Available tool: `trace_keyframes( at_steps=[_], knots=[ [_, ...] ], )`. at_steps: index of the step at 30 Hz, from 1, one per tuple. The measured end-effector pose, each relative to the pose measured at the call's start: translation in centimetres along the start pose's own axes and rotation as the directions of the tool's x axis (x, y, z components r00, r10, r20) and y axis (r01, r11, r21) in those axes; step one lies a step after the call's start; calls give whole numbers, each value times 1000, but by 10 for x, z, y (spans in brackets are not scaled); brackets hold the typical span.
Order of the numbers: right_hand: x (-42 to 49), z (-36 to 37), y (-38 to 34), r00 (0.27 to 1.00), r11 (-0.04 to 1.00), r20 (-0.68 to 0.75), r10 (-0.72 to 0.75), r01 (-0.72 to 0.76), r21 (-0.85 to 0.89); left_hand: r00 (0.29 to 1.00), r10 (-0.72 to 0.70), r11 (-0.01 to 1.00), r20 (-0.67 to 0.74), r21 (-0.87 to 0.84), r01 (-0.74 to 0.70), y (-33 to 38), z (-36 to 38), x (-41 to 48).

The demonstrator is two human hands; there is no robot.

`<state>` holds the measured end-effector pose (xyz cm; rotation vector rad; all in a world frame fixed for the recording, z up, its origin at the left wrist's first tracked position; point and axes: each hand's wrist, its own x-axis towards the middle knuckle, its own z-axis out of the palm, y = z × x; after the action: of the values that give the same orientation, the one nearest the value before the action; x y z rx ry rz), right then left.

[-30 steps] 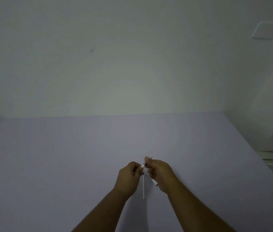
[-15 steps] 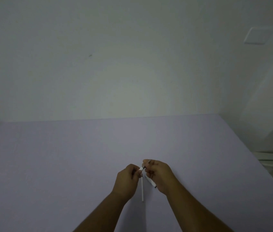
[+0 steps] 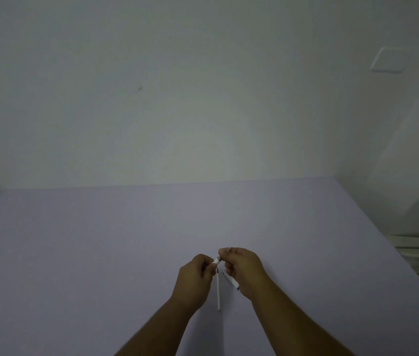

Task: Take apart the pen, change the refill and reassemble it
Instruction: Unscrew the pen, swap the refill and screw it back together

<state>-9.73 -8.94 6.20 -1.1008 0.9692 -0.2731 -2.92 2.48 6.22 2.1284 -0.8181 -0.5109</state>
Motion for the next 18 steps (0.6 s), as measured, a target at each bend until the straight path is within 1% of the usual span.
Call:
trace_keyframes(
  at_steps=[3,5,7,8,10,13,16,18],
  knots=[
    [0,2,-5,1000,994,21,12,-14,108,1000,-11,1000,-6,4,11,0,-1,0],
    [1,2,-4,1000,997,3,19,-19,81,1000,-1,1000,-11,5,1,0,-2,0],
    [-1,0,-2,1000,1000,-8,-15,15,-11,1000,3,1000,-8,5,-3,1,-2,0],
    [-2,0,-1,1000,999,0,-30,30,-24,1000,-2,1000,-6,8,2,1,-2,0],
    [0,0,-4,999,999,18,-28,28,24,1000,-10,1000,-6,14,10,1,-2,1],
    [1,2,-8,1000,994,20,19,-21,103,1000,0,1000,-10,17,0,2,-3,2],
    [2,1,-4,1000,1000,-2,-4,4,16,1000,6,1000,-5,11,-6,3,-4,2],
    [5,1,-4,1000,1000,-5,-17,17,16,1000,-1,1000,-7,16,2,4,-4,3]
  ],
)
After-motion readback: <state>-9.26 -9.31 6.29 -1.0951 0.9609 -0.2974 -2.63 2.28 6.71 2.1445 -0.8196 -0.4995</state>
